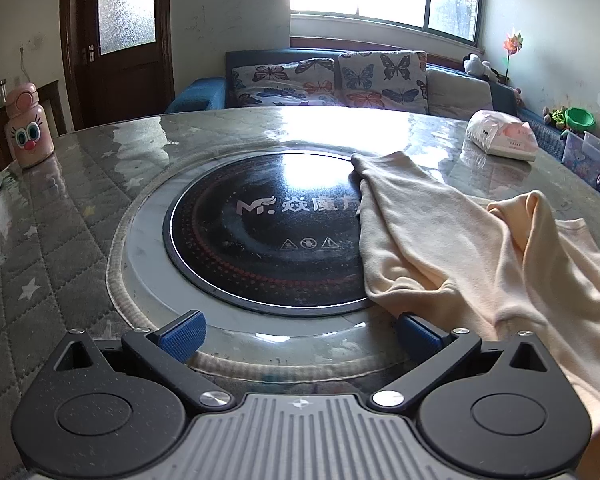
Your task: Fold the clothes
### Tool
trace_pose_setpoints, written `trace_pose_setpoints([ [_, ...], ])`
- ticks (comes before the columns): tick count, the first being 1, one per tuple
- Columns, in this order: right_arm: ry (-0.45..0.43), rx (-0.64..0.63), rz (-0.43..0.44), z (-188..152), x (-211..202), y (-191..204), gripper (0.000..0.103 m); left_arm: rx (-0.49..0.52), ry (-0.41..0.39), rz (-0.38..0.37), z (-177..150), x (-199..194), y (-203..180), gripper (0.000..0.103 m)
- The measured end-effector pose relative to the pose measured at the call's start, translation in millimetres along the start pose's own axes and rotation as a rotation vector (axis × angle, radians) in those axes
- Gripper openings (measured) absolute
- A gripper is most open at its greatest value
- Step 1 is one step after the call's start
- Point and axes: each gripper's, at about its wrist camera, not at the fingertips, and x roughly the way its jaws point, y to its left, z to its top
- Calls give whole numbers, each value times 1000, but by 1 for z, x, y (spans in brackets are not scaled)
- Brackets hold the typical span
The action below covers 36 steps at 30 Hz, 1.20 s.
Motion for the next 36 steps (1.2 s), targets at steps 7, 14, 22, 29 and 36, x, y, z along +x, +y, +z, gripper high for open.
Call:
trace_pose_setpoints([
  [7,4,-29,32,-10,-14,8,103,-9,-14,-12,5,-15,-2,103],
  [14,12,-15,70,-16,-24,14,103,-6,-5,-10,4,-24,-4,103],
  [22,17,-50,96,-22,-33,25,103,5,-16,0,6,-32,-9,103],
  [29,20,-60,101,-26,-38,29,103,10,-20,1,7,-37,-12,103],
  [36,18,-67,109,-29,-44,32,103,22,-32,-1,6,-44,-16,103],
])
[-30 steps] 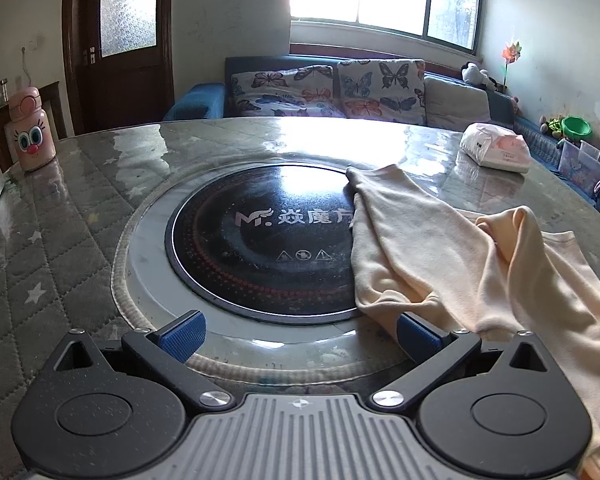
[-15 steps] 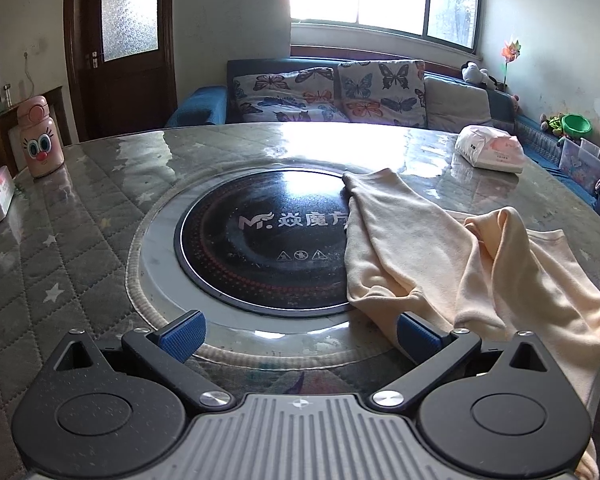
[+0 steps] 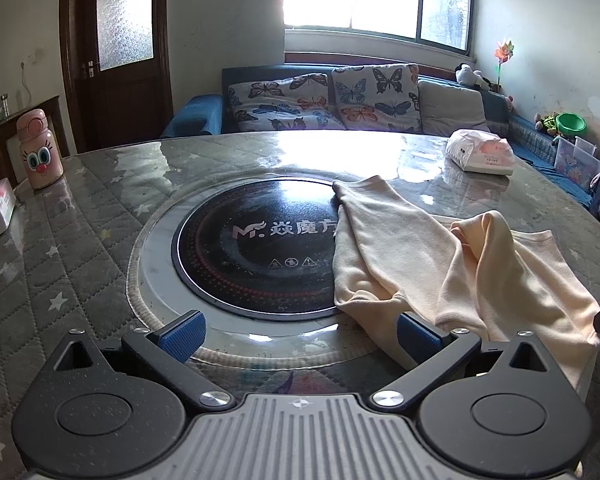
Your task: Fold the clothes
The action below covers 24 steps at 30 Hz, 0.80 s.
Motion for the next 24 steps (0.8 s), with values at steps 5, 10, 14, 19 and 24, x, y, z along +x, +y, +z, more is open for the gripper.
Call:
trace_pose_setpoints([
  [5,16,-8,7,-3,0,4,103,10,0,2,-1,-4,-2,103],
  [10,35,-29,-7,0,-6,7,103,19,2,19,-1,-6,-1,103],
  [14,38,-61,-34,5,-17,9,103,22,7,25,2,-5,-1,103],
  [19,55,-85,-62,1,-25,6,103,19,23,11,13,-7,-1,103],
  [24,21,-57,-57,-3,-24,3,103,45,64,4,21,-7,-5,103],
])
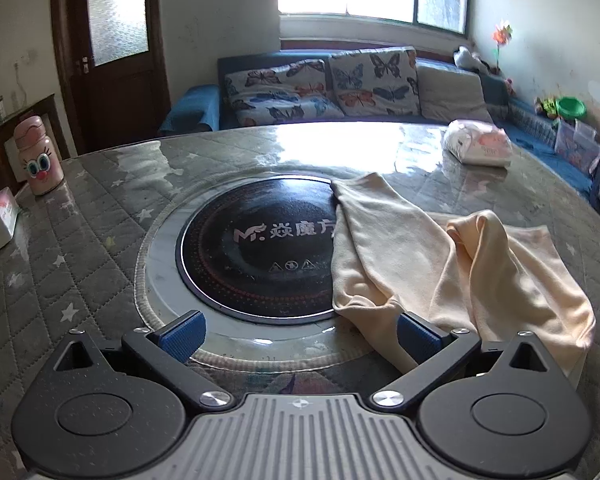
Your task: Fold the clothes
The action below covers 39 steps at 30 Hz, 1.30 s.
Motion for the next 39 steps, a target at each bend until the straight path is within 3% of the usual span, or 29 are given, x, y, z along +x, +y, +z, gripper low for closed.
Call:
trace_pose_setpoints([
  [11,-150,-76,86,-2,-2,17,103,61,-26,-4,19,-5,-15,103],
  [24,-60,-78,158,-6,4,14,103,-1,-12,-35,-1,11,-23,103],
  [34,-84,-84,161,16,-3,24,103,26,-31,-96,3,13,-28,103],
  [39,-115,-73,124,16,-2,25,103,58,0,-104,6,14,-28,103],
])
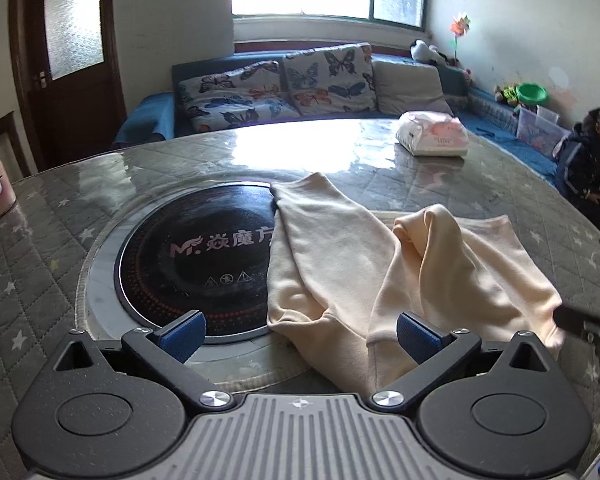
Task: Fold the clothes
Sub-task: 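Lower the left gripper onto the sweatshirt sleeve and close on it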
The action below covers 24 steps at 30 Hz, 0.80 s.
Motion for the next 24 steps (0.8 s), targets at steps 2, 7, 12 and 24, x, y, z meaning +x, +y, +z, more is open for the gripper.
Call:
trace_pose_setpoints([
  [2,-18,16,-19,-2,-2,-3,103,-7,18,-6,2,0,2,103],
  [7,-39,42,-36,-7,-6,-8,103,-1,35,15,5,-2,3,103],
  [12,-67,56,-31,-16,-7,-6,103,45,51,14,6,-1,-5,103],
  [24,-55,1,56,-10,-4,1,98,91,0,6,5,2,-23,103],
])
